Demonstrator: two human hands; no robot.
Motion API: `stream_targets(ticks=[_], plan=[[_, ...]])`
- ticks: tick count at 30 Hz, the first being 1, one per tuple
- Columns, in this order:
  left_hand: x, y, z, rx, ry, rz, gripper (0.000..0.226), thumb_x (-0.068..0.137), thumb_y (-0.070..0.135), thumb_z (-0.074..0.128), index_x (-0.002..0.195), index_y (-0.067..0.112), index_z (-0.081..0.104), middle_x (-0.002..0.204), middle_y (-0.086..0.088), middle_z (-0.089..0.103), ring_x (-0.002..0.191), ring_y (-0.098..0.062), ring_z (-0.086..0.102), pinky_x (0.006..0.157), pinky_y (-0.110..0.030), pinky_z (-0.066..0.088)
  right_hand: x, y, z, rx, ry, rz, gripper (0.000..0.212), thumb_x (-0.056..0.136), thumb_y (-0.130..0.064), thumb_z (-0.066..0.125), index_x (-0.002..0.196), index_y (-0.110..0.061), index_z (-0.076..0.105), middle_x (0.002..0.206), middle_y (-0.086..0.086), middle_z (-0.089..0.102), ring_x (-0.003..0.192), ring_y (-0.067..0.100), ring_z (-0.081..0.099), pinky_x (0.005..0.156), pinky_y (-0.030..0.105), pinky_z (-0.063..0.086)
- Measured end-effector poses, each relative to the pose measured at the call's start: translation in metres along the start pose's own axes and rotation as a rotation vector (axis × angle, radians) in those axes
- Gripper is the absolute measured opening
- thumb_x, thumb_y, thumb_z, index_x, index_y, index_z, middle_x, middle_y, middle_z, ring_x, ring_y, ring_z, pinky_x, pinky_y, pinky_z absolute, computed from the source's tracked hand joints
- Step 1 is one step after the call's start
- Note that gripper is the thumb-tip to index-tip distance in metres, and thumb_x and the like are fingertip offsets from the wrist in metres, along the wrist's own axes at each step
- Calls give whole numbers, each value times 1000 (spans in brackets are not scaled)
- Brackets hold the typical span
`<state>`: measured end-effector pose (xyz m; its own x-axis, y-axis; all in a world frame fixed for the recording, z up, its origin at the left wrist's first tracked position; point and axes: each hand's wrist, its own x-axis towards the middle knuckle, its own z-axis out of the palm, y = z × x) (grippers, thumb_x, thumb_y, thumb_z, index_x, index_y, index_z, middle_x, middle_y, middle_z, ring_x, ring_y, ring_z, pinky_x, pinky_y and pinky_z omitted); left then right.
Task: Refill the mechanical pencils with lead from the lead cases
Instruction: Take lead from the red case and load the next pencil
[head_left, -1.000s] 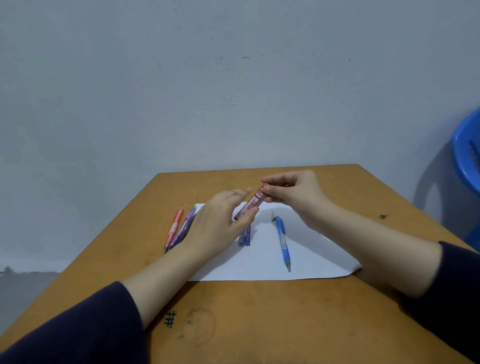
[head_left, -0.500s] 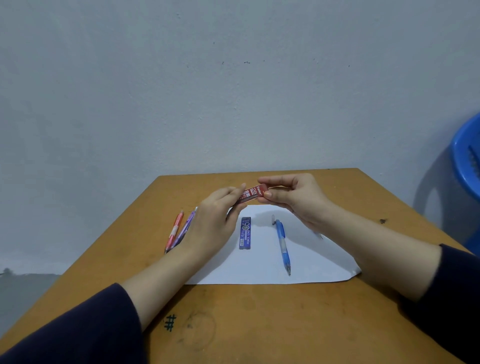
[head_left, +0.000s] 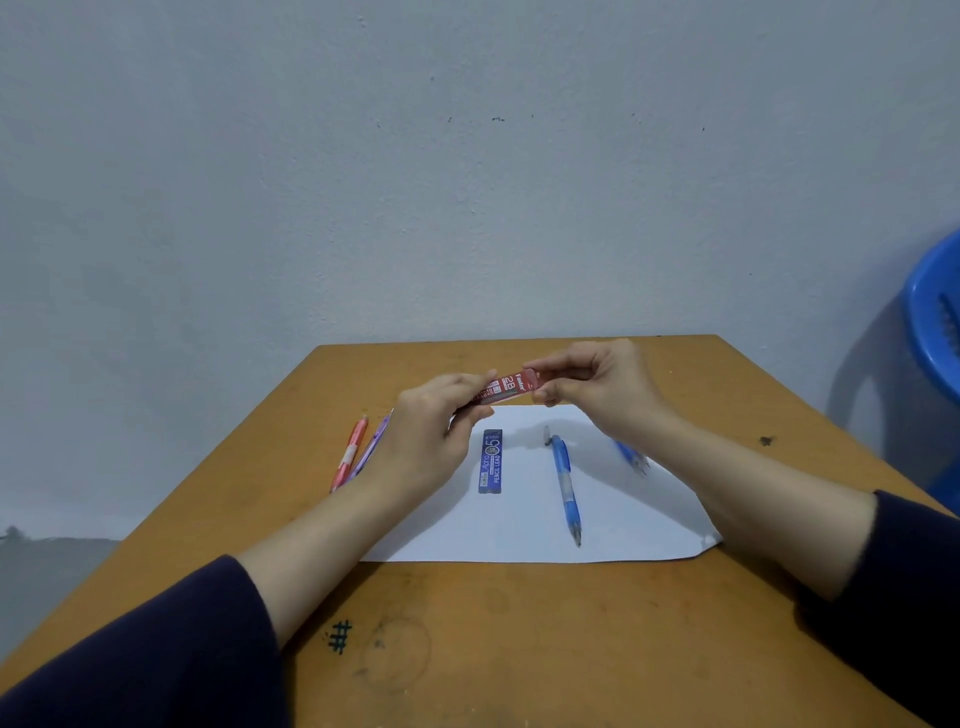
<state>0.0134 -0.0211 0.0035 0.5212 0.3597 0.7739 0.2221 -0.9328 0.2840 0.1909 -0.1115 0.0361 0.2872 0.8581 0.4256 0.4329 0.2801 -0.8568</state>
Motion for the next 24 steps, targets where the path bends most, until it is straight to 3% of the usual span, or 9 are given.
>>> stream_targets(ticks=[7, 11, 15, 19, 24], plan=[[-1, -2, -1, 30, -60, 15, 35, 82, 11, 60, 114, 0, 67, 103, -10, 72, 97, -10, 56, 82, -3, 36, 3, 11, -5, -110, -48, -100, 37, 76, 10, 70, 86, -26, 72, 72, -10, 71, 66, 10, 65, 69, 19, 53], [-1, -2, -2, 34, -81, 20, 34, 82, 6, 63, 115, -1, 67, 104, -10, 72, 96, -11, 56, 82, 3, 33, 5, 16, -6, -52, -82, -102, 33, 79, 9, 67, 90, -22, 72, 70, -7, 71, 67, 11, 65, 69, 21, 54], [-2, 1, 0, -7, -37, -28, 35, 84, 2, 67, 119, 2, 65, 109, -9, 71, 94, -10, 62, 81, 3, 34, 8, 15, -5, 169, -102, 8, 23, 82, 7, 63, 91, -12, 72, 75, -2, 73, 72, 11, 68, 70, 20, 53], [-2, 5, 1, -35, 22, -28, 37, 85, 2, 67, 121, 2, 63, 111, -8, 70, 97, 6, 52, 83, 3, 34, 7, 20, -3, 515, -200, 216, 24, 78, 2, 61, 99, -7, 67, 81, 1, 73, 76, 12, 66, 68, 18, 48], [-1, 10, 1, -47, 101, -17, 38, 83, 10, 65, 120, 0, 63, 106, -8, 71, 90, 6, 54, 78, 2, 38, 3, 18, 8, 552, -207, 209, 30, 75, 11, 61, 101, -3, 65, 81, 4, 68, 72, 12, 58, 65, 19, 43]])
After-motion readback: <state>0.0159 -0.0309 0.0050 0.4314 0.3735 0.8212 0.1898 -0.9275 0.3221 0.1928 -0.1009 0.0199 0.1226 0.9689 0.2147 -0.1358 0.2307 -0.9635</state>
